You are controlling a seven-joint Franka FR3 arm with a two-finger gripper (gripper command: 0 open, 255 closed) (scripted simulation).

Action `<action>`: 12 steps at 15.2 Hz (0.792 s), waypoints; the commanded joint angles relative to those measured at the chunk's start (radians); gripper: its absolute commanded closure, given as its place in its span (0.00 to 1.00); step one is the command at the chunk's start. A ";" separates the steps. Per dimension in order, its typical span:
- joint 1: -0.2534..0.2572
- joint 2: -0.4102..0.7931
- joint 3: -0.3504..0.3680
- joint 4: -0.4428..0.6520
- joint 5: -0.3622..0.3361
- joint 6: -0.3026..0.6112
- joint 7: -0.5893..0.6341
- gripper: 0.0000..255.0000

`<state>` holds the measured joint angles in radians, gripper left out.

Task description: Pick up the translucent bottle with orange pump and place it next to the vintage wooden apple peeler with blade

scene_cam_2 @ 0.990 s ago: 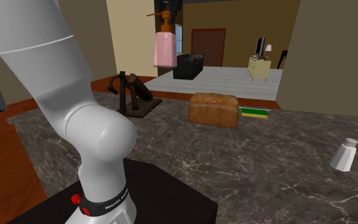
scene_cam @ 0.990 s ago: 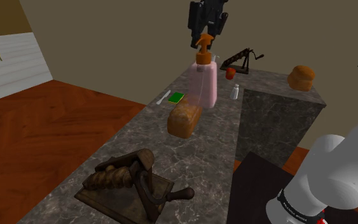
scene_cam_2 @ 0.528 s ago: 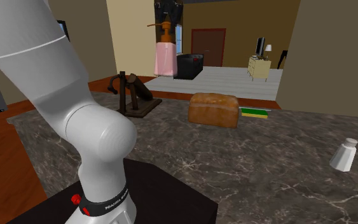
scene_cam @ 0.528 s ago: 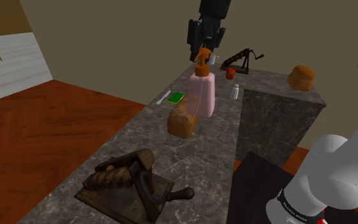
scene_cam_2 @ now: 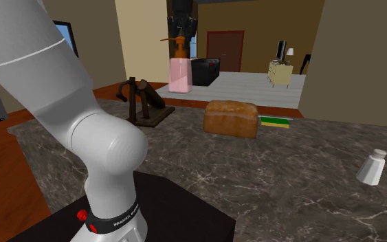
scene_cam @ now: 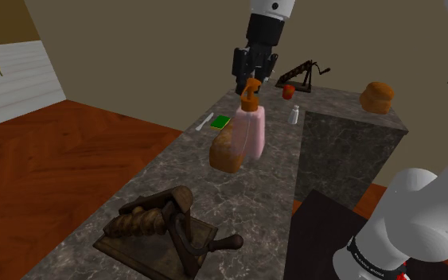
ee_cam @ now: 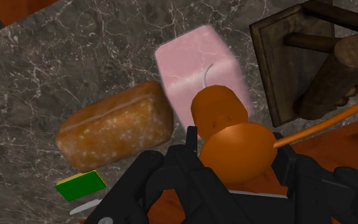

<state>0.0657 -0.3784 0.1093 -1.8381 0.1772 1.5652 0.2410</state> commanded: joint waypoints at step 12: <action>0.003 -0.050 0.006 -0.220 0.009 0.169 -0.025 1.00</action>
<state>0.0682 -0.4250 0.1147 -2.0379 0.1856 1.7172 0.2187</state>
